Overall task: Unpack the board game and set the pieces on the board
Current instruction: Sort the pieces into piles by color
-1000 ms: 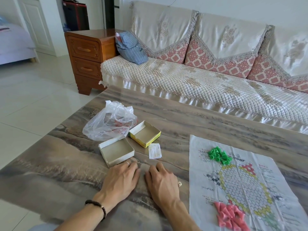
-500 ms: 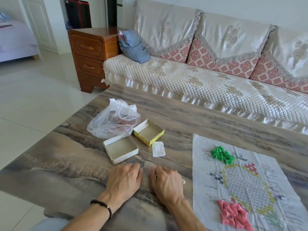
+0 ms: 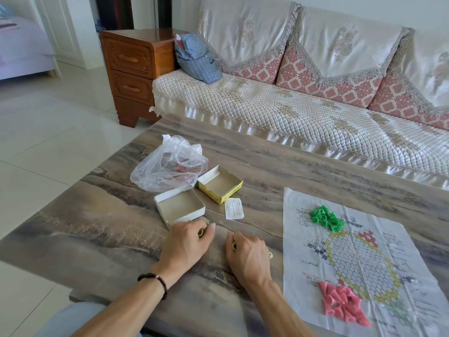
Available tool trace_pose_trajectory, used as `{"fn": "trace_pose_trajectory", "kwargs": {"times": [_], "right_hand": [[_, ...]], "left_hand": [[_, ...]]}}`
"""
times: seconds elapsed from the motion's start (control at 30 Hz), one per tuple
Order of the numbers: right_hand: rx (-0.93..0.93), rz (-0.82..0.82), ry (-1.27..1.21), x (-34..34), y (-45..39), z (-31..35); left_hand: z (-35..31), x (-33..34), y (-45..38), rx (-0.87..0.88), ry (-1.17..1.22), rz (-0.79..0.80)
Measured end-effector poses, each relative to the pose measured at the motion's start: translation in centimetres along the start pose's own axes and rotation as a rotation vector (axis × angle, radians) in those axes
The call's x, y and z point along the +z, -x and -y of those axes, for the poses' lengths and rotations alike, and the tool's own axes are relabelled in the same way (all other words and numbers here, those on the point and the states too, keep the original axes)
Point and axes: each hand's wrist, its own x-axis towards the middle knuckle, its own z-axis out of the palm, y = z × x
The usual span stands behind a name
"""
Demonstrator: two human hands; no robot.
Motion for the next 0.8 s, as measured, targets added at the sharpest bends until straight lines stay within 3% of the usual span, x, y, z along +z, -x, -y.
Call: {"fn": "trace_pose_trajectory", "kwargs": {"times": [0.17, 0.27, 0.4, 0.8], "right_hand": [[0.022, 0.008, -0.011, 0.1, 0.1, 0.0], [0.021, 0.016, -0.01, 0.0, 0.2, 0.0], [0.02, 0.001, -0.016, -0.2, 0.1, 0.2], [-0.072, 0.02, 0.036, -0.1, 0.5, 0.1]], "left_hand": [[0.8, -1.9, -0.8, -0.117, 0.056, -0.146], [2.2, -2.4, -0.3, -0.096, -0.115, -0.044], [2.5, -1.3, 0.3, 0.065, -0.374, 0.12], [1.9, -0.3, 0.6, 0.228, -0.512, 0.2]]}}
